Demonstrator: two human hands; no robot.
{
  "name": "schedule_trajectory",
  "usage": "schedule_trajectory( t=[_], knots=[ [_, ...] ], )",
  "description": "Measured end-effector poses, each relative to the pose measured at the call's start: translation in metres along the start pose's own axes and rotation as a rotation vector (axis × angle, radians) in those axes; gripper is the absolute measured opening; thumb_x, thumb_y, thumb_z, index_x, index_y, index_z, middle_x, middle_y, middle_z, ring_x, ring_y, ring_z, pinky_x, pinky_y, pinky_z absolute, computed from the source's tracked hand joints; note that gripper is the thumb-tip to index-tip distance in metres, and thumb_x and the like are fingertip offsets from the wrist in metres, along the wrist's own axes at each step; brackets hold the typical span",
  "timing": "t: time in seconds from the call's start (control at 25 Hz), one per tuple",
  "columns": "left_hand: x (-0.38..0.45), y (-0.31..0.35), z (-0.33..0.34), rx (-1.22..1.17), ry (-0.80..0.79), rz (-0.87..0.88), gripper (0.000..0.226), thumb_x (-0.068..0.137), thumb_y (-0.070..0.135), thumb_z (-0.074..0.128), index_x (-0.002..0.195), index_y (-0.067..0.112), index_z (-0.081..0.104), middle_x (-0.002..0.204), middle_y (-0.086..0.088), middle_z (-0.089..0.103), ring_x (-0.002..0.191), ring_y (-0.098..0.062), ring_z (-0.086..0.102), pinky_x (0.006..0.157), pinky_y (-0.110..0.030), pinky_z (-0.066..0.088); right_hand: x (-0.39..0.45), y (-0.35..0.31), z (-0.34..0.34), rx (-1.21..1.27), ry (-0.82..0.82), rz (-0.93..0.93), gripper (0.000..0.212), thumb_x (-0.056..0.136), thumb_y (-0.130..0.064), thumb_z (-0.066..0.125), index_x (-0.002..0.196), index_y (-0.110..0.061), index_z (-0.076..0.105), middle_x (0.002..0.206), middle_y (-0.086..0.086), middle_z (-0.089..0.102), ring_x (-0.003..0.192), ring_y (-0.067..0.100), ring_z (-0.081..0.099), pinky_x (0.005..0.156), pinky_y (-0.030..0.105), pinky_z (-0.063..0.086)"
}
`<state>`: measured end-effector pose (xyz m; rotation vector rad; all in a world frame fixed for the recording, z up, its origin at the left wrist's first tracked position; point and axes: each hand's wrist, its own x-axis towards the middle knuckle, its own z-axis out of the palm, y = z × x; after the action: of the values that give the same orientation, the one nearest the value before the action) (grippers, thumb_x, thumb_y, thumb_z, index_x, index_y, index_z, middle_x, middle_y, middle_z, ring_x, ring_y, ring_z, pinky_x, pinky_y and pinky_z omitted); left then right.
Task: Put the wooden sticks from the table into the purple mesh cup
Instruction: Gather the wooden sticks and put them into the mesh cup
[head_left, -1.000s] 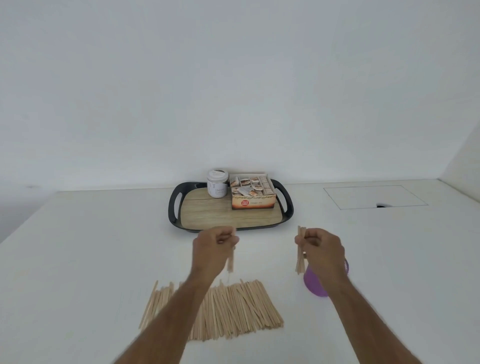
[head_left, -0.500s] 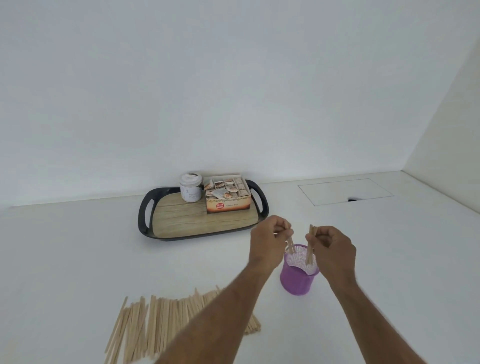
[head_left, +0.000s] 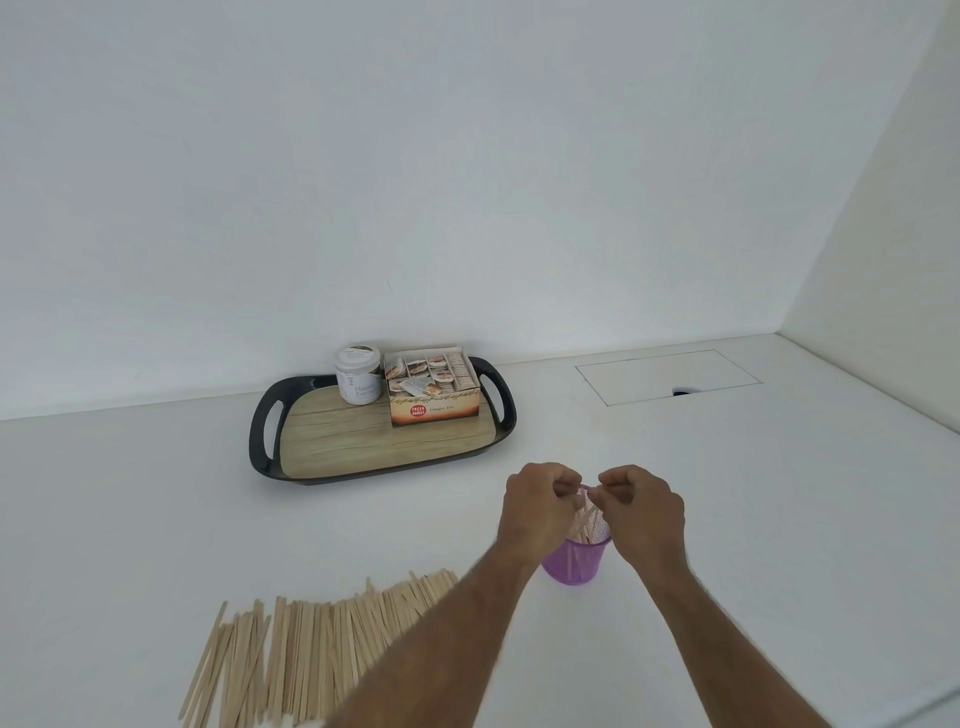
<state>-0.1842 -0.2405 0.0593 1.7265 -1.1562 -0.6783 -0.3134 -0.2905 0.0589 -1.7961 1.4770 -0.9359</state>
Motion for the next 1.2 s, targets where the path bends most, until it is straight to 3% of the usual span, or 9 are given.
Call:
schedule_trajectory(
  t=[0.16,0.36,0.48,0.56,0.68,0.8,0.88,1.08,1.2],
  knots=[
    [0.000,-0.005,-0.016,-0.043,0.076,-0.005,0.022,0.084,0.004,0.074,0.104,0.012,0.078,0.094,0.001,0.078,0.083,-0.007,0.072,0.087,-0.027,0.060,-0.002,0.003,0.002,-0.069,0.040,-0.051,0.015,0.083,-0.014,0.074,0.097,-0.018,0.072,0.087,-0.007,0.074,0.077,0.007,0.064,0.070,0.015,0.040],
    [-0.006,-0.027,-0.061,-0.038,0.170,-0.110,0.008,0.084,0.020,0.078,0.091,0.024,0.075,0.084,0.005,0.074,0.082,-0.014,0.072,0.084,-0.041,0.063,-0.011,-0.008,0.007,-0.088,0.083,-0.148,0.016,0.087,-0.016,0.070,0.103,-0.019,0.070,0.100,-0.008,0.073,0.092,0.014,0.069,0.081,0.025,0.046],
    [-0.015,-0.044,-0.094,0.063,0.145,-0.224,0.011,0.082,0.027,0.082,0.081,0.024,0.071,0.083,0.003,0.074,0.083,-0.017,0.073,0.084,-0.044,0.063,-0.025,-0.022,0.017,-0.138,0.089,-0.349,0.011,0.086,-0.019,0.071,0.097,-0.021,0.072,0.092,-0.011,0.073,0.079,0.012,0.068,0.076,0.029,0.053],
    [-0.024,-0.056,-0.111,0.200,0.076,-0.328,0.021,0.080,0.032,0.084,0.077,0.021,0.068,0.082,0.002,0.074,0.078,-0.019,0.075,0.082,-0.042,0.064,-0.038,-0.031,0.034,-0.192,-0.049,-0.425,0.005,0.083,-0.021,0.074,0.087,-0.023,0.073,0.078,-0.014,0.070,0.069,0.006,0.065,0.071,0.027,0.052],
    [-0.040,-0.069,-0.122,0.487,-0.051,-0.430,0.038,0.075,0.044,0.086,0.085,0.013,0.066,0.080,-0.001,0.074,0.072,-0.018,0.074,0.078,-0.034,0.063,-0.057,-0.033,0.066,-0.242,-0.389,-0.270,0.008,0.078,-0.031,0.077,0.081,-0.025,0.073,0.068,-0.017,0.064,0.065,-0.003,0.060,0.067,0.018,0.049],
    [-0.056,-0.077,-0.120,0.656,-0.127,-0.470,0.055,0.069,0.055,0.087,0.089,0.013,0.057,0.077,0.003,0.063,0.072,-0.016,0.066,0.063,-0.026,0.052,-0.069,-0.023,0.095,-0.395,-0.551,-0.181,0.026,0.074,-0.041,0.079,0.090,-0.021,0.073,0.085,-0.011,0.070,0.071,0.003,0.061,0.060,0.013,0.044],
    [-0.064,-0.080,-0.116,0.711,-0.164,-0.486,0.060,0.066,0.059,0.087,0.091,0.016,0.053,0.075,0.006,0.056,0.079,-0.016,0.065,0.063,-0.025,0.047,-0.073,-0.019,0.105,-0.471,-0.604,-0.145,0.032,0.070,-0.042,0.079,0.085,-0.015,0.071,0.085,-0.005,0.071,0.066,0.005,0.059,0.053,0.015,0.044],
    [-0.076,-0.084,-0.106,0.721,-0.189,-0.507,0.064,0.065,0.058,0.088,0.101,0.015,0.057,0.083,0.006,0.056,0.088,-0.016,0.065,0.070,-0.026,0.049,-0.080,-0.018,0.112,-0.449,-0.630,-0.086,0.029,0.062,-0.033,0.081,0.054,-0.015,0.059,0.048,-0.007,0.054,0.044,0.005,0.050,0.047,0.024,0.040],
    [-0.078,-0.085,-0.104,0.645,-0.159,-0.518,0.057,0.067,0.047,0.091,0.097,0.015,0.055,0.083,0.005,0.056,0.097,-0.019,0.070,0.072,-0.027,0.051,-0.083,-0.020,0.115,-0.475,-0.630,-0.080,0.014,0.067,-0.022,0.076,0.071,-0.009,0.074,0.069,0.000,0.073,0.062,0.012,0.068,0.056,0.024,0.053]
  ],
)
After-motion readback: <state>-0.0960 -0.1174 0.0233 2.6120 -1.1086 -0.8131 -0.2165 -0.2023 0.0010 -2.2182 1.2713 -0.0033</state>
